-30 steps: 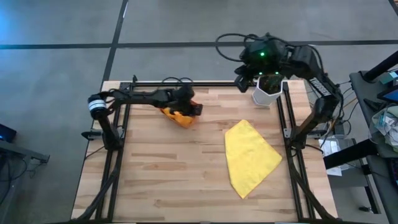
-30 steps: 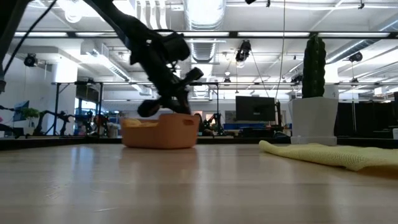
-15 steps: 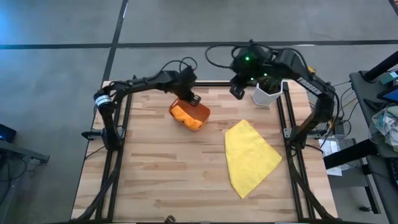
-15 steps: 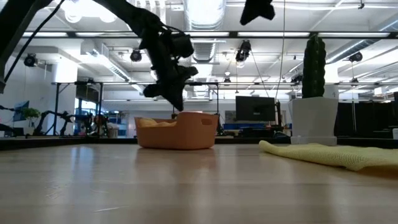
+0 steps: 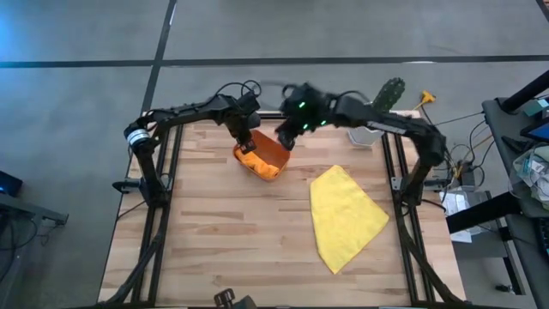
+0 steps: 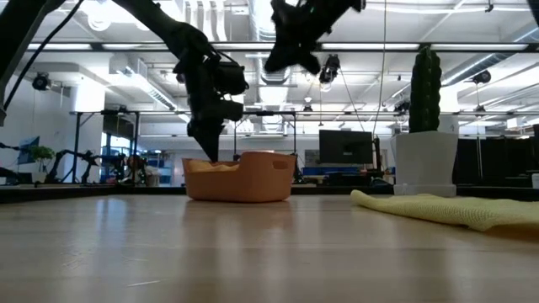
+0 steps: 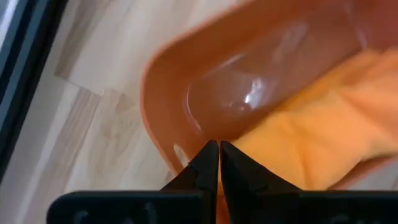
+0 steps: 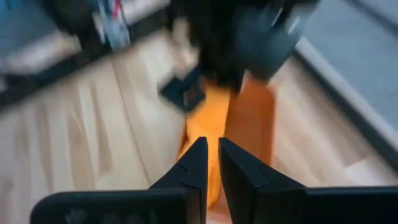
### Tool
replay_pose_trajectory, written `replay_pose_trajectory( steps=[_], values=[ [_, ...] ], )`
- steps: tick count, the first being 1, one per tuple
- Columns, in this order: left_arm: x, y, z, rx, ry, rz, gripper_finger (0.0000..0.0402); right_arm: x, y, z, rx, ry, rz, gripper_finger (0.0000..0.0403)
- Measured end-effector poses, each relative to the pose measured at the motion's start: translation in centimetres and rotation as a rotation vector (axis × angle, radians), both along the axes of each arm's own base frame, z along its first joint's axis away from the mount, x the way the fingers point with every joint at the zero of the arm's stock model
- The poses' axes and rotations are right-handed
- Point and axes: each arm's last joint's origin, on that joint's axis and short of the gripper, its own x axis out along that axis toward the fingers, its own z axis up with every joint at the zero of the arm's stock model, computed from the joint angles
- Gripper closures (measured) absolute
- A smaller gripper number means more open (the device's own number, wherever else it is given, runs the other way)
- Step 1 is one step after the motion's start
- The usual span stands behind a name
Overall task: Roll microfiber towels into tight, uniform cylinder then place into a basket
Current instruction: Adjust the orange bin
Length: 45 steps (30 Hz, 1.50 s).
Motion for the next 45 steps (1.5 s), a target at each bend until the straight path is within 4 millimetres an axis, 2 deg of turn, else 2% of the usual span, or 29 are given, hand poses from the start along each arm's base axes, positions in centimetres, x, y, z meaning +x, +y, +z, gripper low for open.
replay_pose_trajectory(
  steps=[4,9,11,14,19,25,28,31,43,45],
  values=[
    [-0.2,-0.1,-0.3,0.028,0.028,-0.129,0.04,1.9,0.5,-3.8,0.046,0.103,0.016,0.0369],
    [-0.3,-0.4,-0.7,-0.008,-0.03,-0.349,0.04,3.7,1.2,-7.1,0.186,0.165,-0.087,0.0369],
    [-0.3,-0.2,-0.8,-0.028,-0.059,-0.32,0.04,4.4,1.3,-8.0,0.257,0.181,-0.154,0.0369],
    [-0.3,0.4,-0.7,-0.053,-0.085,-0.155,0.04,5.5,1.7,-8.9,0.302,0.19,-0.212,0.0369],
    [-0.3,0.2,-0.8,-0.08,-0.087,-0.094,0.04,7.0,2.4,-10.6,0.181,0.255,-0.252,0.0369],
    [-0.9,-0.1,-2.8,-0.067,-0.032,-0.047,0.04,7.8,2.7,-12.7,0.139,0.39,-0.231,0.0369],
    [-1.4,-0.4,-3.8,-0.072,-0.006,-0.05,0.04,8.1,2.9,-13.2,0.116,0.412,-0.197,0.0369],
    [-1.6,-0.6,-4.3,-0.085,0.011,-0.049,0.04,8.4,3.2,-12.8,0.094,0.395,-0.165,0.0369],
    [-1.5,-0.6,-4.2,-0.081,0.003,-0.027,0.04,8.4,3.5,-12.9,-0.11,0.439,-0.001,0.0369],
    [-1.5,-0.6,-4.1,-0.086,0.01,-0.03,0.04,8.1,3.7,-12.3,-0.131,0.459,0.009,0.0369]
  ],
)
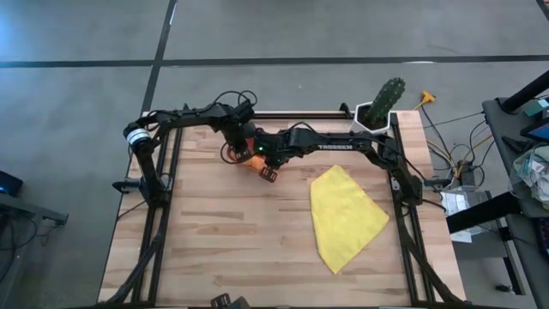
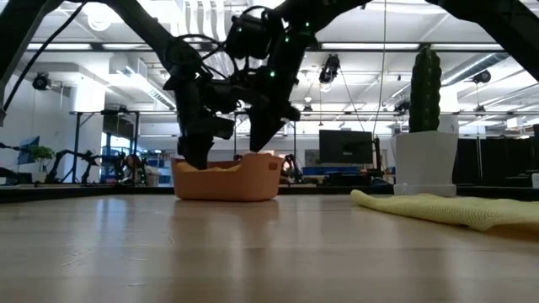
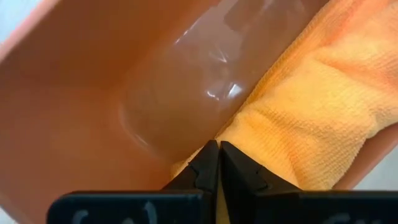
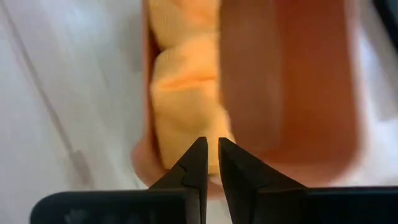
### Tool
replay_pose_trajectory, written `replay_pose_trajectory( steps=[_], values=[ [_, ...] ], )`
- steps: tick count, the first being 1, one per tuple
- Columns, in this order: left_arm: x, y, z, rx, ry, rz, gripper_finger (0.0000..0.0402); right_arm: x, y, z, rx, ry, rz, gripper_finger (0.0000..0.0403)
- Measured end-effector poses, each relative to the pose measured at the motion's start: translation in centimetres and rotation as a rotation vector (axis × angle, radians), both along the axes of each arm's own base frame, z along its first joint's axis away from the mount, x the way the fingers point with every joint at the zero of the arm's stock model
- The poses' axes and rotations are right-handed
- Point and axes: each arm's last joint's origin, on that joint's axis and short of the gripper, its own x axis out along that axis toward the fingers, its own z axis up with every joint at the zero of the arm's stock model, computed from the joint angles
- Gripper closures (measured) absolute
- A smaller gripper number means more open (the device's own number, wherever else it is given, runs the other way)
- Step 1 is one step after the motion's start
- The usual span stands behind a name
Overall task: Roll microfiber towels into tight, uniform cylinder then place into a basket
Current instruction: Adjust the orange bin
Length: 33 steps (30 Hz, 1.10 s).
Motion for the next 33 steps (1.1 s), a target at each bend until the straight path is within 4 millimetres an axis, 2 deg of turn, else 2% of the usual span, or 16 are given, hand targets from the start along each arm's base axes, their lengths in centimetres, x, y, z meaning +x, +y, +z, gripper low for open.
replay_pose_trajectory(
  steps=[3,7,9,12,16,20,23,28,33],
  values=[
    [-0.1,-0.1,0.5,0.014,-0.011,-0.002,0.04,-0.8,0.2,2.1,-0.064,-0.017,-0.087,0.0369],
    [-0.3,0.0,1.7,0.056,-0.027,0.051,0.04,-2.1,0.0,5.6,-0.104,-0.14,-0.275,0.0369],
    [-0.4,0.0,2.2,0.088,-0.025,0.115,0.04,-2.6,-0.5,6.3,-0.087,-0.183,-0.346,0.0369],
    [-0.5,0.1,2.8,0.132,-0.031,0.2,0.04,-3.0,-1.5,5.8,-0.026,-0.185,-0.428,0.0369],
    [-0.7,0.2,2.8,0.164,0.0,0.246,0.04,-3.6,-2.5,3.9,0.106,-0.157,-0.556,0.0369],
    [-1.3,0.4,2.6,0.198,0.065,0.382,0.04,-4.4,-2.7,1.9,0.157,-0.106,-0.692,0.0369],
    [-1.7,0.5,2.6,0.185,0.086,0.424,0.04,-4.7,-2.6,1.2,0.207,-0.076,-0.722,0.0369],
    [-2.5,0.6,3.4,0.174,0.087,0.442,0.04,-5.5,-2.4,1.5,0.241,-0.064,-0.722,0.0369],
    [-3.8,0.6,4.8,0.175,0.056,0.459,0.0397,-7.7,-1.7,2.8,0.342,-0.101,-0.779,0.0369]
  ],
)
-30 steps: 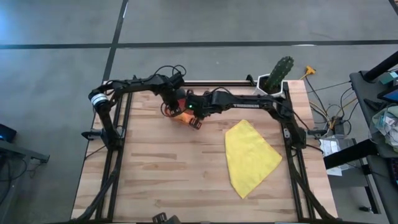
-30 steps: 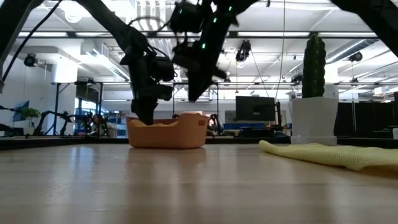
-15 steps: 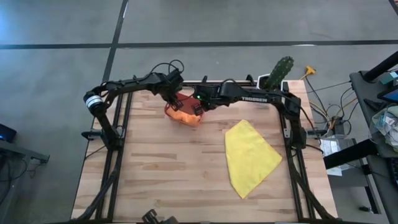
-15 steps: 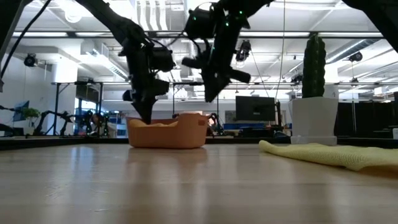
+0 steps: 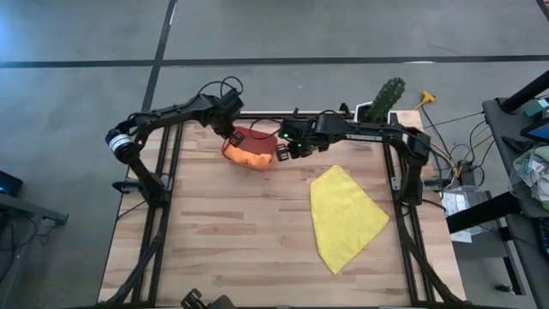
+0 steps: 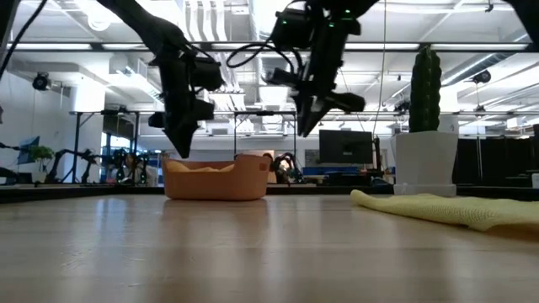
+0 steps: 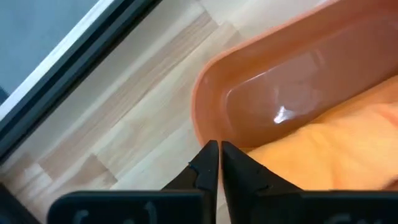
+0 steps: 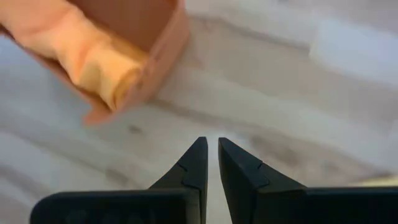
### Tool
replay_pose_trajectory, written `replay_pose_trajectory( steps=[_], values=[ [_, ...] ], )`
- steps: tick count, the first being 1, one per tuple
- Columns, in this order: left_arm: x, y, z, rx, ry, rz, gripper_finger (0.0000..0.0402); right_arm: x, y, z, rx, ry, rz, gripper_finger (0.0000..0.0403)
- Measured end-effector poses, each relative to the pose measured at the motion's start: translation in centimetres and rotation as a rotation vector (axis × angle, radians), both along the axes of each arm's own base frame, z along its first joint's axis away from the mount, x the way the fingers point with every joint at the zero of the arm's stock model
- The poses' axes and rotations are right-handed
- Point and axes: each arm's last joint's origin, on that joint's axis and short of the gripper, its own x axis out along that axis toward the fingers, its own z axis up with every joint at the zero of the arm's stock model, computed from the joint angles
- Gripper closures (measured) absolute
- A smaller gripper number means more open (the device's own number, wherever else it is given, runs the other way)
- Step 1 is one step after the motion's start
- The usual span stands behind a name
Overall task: Roll microfiber towels into tight, uniform cylinder then place into a basket
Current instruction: Adjust the orange bin
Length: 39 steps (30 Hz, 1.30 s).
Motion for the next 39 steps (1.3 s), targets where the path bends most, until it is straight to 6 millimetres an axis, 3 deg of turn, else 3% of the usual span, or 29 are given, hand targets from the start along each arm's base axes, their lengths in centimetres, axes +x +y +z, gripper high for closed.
replay_pose_trajectory(
  steps=[4,8,12,15,21,23,27,29,32,39],
  values=[
    [-0.8,0.1,1.0,-0.012,-0.055,-0.008,0.0366,-2.1,0.6,-1.3,0.073,-0.009,-0.034,0.0369],
    [-1.1,-0.2,1.8,-0.043,-0.118,-0.019,0.0308,-3.9,1.2,-2.7,0.141,-0.046,-0.029,0.0369],
    [-0.4,-1.1,3.2,-0.146,-0.344,-0.159,0.0252,-5.7,1.7,-3.4,0.156,-0.037,-0.025,0.0369],
    [0.9,-2.1,4.6,-0.224,-0.572,-0.319,0.0229,-7.1,2.0,-1.7,0.106,-0.085,-0.013,0.0369],
    [4.7,-3.9,5.8,-0.206,-0.77,-0.357,0.0231,-11.1,2.7,3.3,-0.043,-0.235,-0.042,0.0369],
    [6.1,-4.6,5.0,-0.23,-0.765,-0.342,0.0239,-12.6,2.9,4.2,-0.066,-0.27,-0.054,0.0369],
    [7.6,-5.1,2.1,-0.161,-0.592,-0.181,0.0257,-15.0,3.5,4.9,-0.079,-0.308,-0.058,0.0369],
    [7.9,-4.5,1.4,-0.101,-0.525,-0.118,0.0266,-15.9,3.8,4.9,-0.082,-0.327,-0.056,0.0369],
    [7.9,-3.2,0.6,-0.053,-0.47,-0.166,0.0279,-16.8,4.1,4.5,-0.076,-0.326,-0.052,0.0369],
    [6.7,0.0,-3.1,-0.127,-0.309,-0.07,0.0315,-17.8,4.5,4.0,-0.058,-0.329,-0.004,0.0369]
  ],
)
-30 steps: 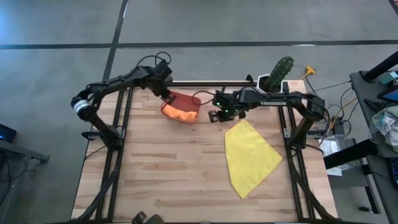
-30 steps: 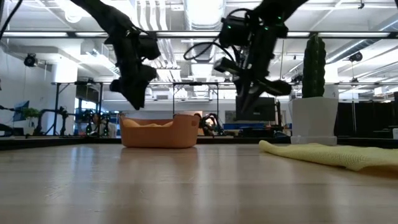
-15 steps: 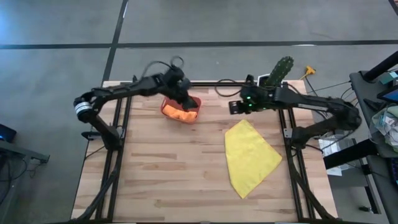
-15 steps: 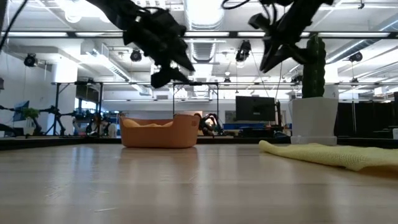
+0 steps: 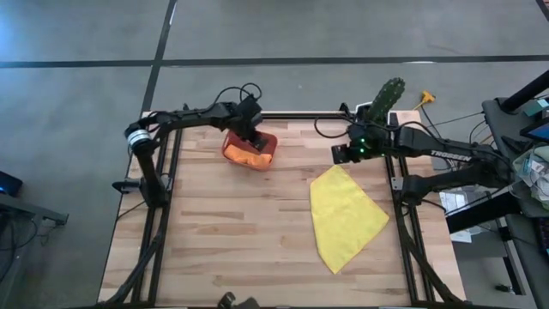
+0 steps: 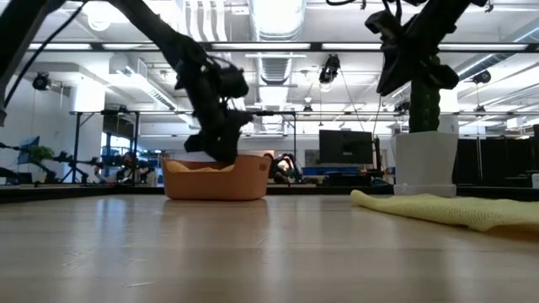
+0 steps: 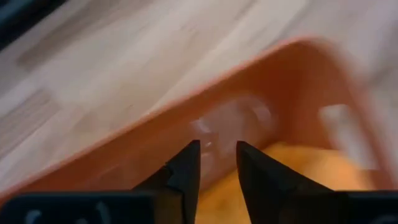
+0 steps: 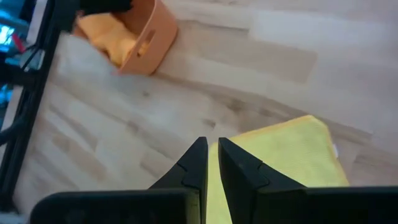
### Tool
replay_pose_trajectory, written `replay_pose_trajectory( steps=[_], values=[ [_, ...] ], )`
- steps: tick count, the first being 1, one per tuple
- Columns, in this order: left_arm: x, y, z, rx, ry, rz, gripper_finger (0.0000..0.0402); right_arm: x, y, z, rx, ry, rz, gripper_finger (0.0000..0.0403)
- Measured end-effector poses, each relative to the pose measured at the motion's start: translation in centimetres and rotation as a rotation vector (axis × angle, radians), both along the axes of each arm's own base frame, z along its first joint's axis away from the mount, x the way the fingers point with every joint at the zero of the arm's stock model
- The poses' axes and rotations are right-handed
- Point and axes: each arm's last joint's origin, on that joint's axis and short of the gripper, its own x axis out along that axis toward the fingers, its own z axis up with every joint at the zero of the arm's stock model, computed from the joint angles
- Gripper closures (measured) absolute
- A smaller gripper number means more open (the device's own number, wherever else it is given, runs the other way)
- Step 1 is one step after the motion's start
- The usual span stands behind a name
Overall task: Roll microfiber towels into tight, uniform cylinder then place into a basket
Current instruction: Adjust the orange bin
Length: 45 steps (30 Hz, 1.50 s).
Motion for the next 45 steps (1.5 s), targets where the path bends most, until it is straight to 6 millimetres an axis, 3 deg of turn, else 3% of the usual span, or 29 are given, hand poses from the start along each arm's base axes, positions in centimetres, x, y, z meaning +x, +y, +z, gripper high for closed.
replay_pose_trajectory(
  steps=[8,18,29,37,45],
  values=[
    [-1.8,3.4,-3.0,0.034,0.147,0.115,0.0342,-0.5,0.5,1.1,0.021,0.022,0.074,0.0369],
    [-5.9,6.8,-2.6,0.156,0.28,0.072,0.035,-1.0,0.6,1.9,0.009,0.054,0.086,0.0369],
    [-12.6,10.5,-3.1,0.197,0.549,0.085,0.035,-0.9,0.6,2.5,0.065,0.015,0.004,0.0369],
    [-16.4,11.7,-3.2,0.138,0.609,0.073,0.035,-0.9,0.5,3.5,0.032,-0.012,-0.04,0.0369],
    [-16.7,11.8,-3.1,0.153,0.658,0.123,0.035,-0.9,0.3,3.7,0.013,-0.018,-0.086,0.0369]
  ],
)
